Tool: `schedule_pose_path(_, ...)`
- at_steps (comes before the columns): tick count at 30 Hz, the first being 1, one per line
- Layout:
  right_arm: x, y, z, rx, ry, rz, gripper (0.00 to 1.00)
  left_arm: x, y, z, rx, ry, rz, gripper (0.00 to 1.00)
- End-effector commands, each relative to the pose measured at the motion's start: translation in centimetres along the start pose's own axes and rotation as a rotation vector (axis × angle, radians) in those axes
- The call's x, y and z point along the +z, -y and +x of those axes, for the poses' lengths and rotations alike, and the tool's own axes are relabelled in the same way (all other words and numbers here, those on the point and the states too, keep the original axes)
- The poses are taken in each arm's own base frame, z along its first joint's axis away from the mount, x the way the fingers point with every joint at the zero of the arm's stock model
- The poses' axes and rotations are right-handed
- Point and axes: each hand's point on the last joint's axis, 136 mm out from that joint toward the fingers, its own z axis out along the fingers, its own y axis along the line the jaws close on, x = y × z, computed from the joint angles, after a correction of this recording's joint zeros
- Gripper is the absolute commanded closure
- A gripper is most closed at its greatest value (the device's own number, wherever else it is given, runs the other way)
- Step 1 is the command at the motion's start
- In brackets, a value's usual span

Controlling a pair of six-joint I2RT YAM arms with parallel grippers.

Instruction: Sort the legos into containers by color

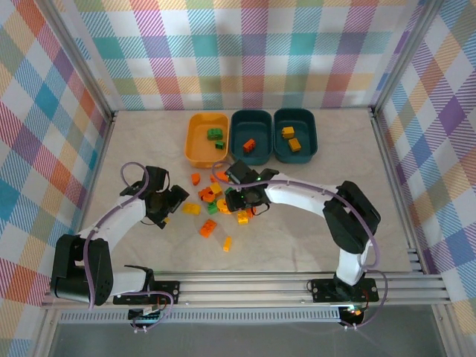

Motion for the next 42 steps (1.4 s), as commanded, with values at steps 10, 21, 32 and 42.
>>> schedule_pose_path(10,1.3,-0.4,3.9,-0.043,-0.124,0.094,0.42,0.9,0.6,0.3,-0.008,-0.039,0.043,0.07)
schedule_pose_path(21,1.8,-0.7,3.7,-0.101,-0.124,0.135,0.59,1.0,0.5,0.5,-0.005,-0.045,0.044,0.07)
schedule_pose_path(32,-2.9,-2.2,-0.3,-0.116,0.038,0.075,0.70,0.9,0.9,0.7,-0.009,-0.056,0.066,0.07)
schedule_pose_path(42,-8.0,11.2,-12.7,0.159,0.278,0.102,0.70,0.6,2.4,2.9,-0.076,-0.163,0.135,0.08)
